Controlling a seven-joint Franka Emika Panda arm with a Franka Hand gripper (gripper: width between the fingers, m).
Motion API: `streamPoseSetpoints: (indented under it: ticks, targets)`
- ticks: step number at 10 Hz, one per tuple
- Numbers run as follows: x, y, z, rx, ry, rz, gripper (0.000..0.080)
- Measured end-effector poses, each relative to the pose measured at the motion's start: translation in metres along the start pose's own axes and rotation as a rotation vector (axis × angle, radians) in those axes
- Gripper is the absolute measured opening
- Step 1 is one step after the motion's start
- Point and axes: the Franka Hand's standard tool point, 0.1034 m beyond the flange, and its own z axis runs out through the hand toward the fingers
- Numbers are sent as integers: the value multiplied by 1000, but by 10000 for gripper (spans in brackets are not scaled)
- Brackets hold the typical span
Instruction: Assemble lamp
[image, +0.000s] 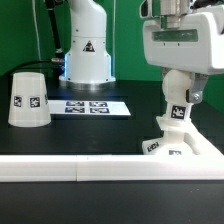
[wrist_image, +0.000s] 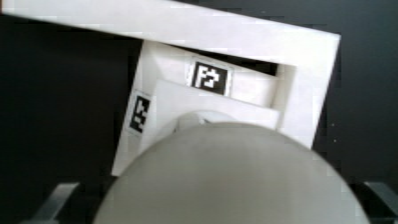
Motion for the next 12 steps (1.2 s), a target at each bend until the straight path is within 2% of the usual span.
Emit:
streamPoseSetpoints:
  ticks: [2, 3, 5, 6, 7, 9, 10, 12]
  targets:
    - [-1, 0, 0, 1, -1, 1, 577]
    - [-1, 0, 1, 1, -1, -2, 681]
    - [-2, 0, 1, 1, -1, -17, 696]
    - [-4, 1, -3, -8, -2, -133, 696]
    - [-8, 1, -6, -5, -3, -214, 698]
    - [-17, 13, -12, -11, -10, -383, 698]
    - [-19, 18, -13, -18, -14, -391, 698]
    - [-19, 17, -10, -19, -13, -391, 698]
